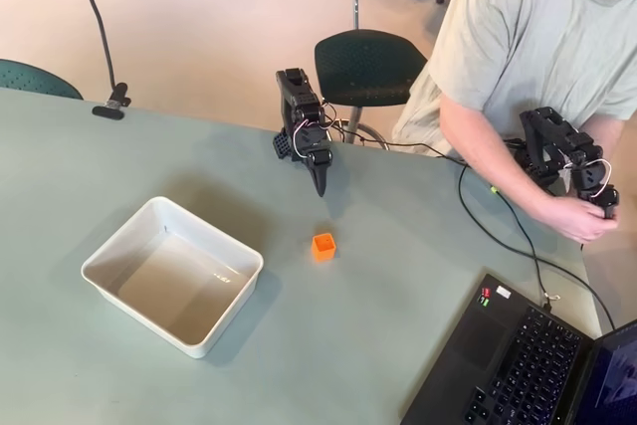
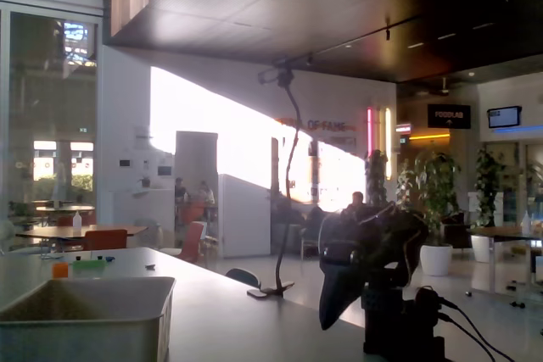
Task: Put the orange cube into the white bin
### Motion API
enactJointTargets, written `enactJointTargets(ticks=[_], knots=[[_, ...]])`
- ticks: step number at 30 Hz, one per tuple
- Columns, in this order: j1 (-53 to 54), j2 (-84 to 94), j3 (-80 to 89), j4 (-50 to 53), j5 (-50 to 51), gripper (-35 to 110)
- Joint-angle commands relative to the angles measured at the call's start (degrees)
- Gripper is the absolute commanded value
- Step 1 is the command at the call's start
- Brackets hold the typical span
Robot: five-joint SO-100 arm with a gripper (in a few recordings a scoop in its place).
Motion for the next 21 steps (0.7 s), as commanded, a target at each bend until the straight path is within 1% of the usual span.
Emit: enactJointTargets(ticks=[1, 8, 12, 15, 21], knots=[[-0.1, -2.5, -2.7, -0.7, 0.4, 4], [0.7, -8.8, -2.5, -0.7, 0.4, 32], [0.8, -14.5, -3.1, -0.9, 0.4, 45], [1.0, -18.6, -5.5, -0.7, 0.4, 50], [1.8, -28.7, -13.4, -0.7, 0.4, 51]])
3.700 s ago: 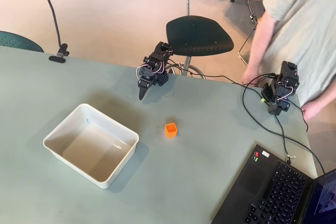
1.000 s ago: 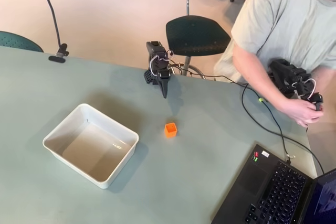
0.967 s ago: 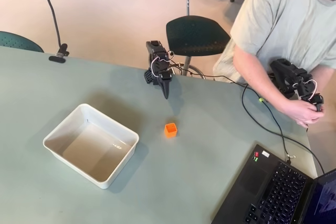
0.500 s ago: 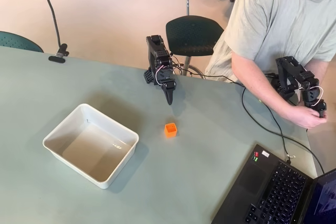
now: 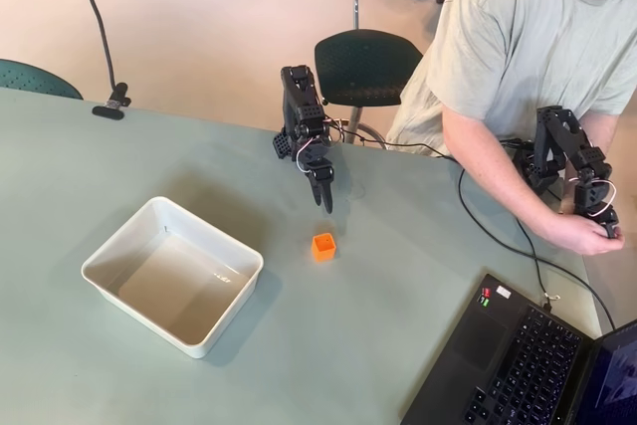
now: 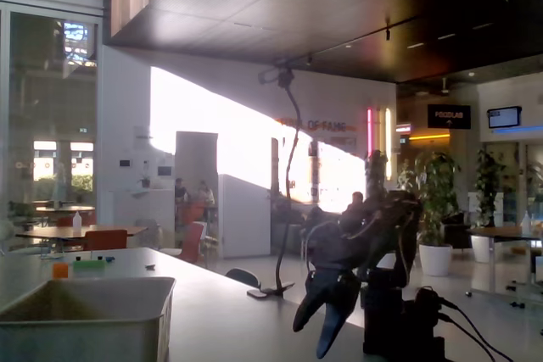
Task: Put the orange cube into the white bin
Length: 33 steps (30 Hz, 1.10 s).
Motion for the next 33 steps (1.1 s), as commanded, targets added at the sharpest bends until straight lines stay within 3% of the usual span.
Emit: enactJointTargets(ticks=[1, 22, 33], knots=[[0.5, -5.5, -5.5, -0.6, 0.4, 51], [0.8, -35.6, -28.9, -0.2, -0.4, 51], [0.4, -47.5, -44.1, 13.4, -1.8, 51]])
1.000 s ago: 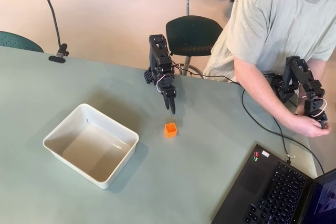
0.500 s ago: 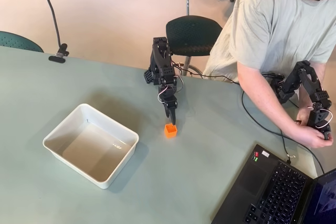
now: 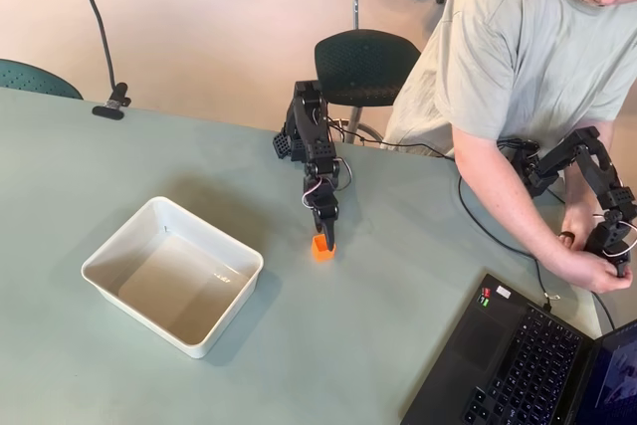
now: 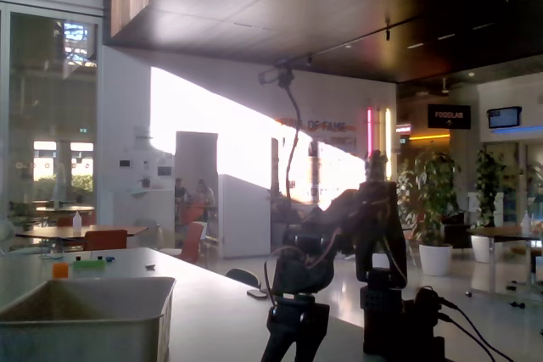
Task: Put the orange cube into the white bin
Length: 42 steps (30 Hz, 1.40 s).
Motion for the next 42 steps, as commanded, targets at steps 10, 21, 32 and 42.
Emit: enactJointTargets(ticks=[10, 21, 32, 42], knots=[[0.4, -1.7, -5.1, 2.5, -4.7, 51], [0.7, -1.7, -5.2, 2.5, -4.6, 51], [0.8, -4.7, -5.8, 2.6, -4.4, 51], [0.7, -10.3, -12.6, 9.1, -4.5, 51]])
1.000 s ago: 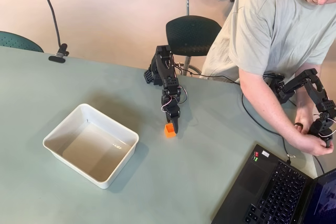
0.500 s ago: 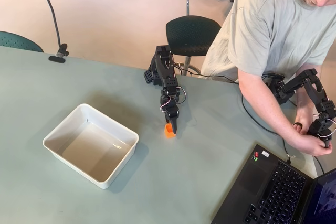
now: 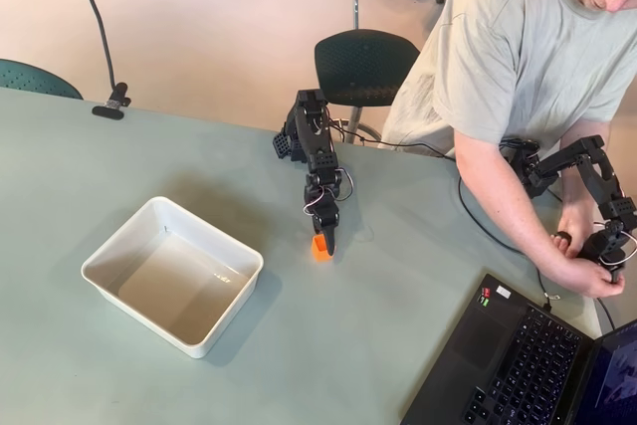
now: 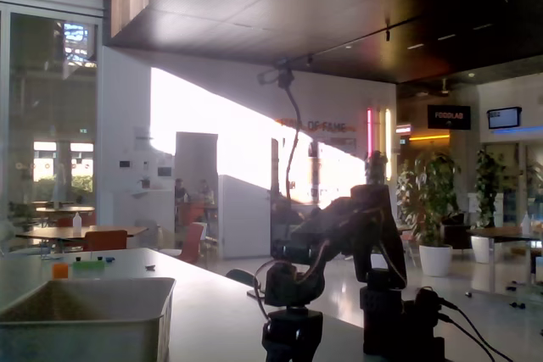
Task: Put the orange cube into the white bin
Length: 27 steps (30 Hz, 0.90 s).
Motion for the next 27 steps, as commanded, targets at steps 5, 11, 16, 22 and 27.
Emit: enactJointTargets(ticks=[5, 11, 16, 22, 27], knots=[[-0.2, -3.2, -6.9, 3.8, -0.3, 50], [-0.1, -3.2, -7.2, 3.8, -0.3, 50], [-0.1, -3.2, -7.0, 4.0, 0.0, 50], [-0.1, -3.1, -7.0, 4.0, -0.1, 41], [-0.1, -3.0, -7.1, 4.0, 0.2, 36]])
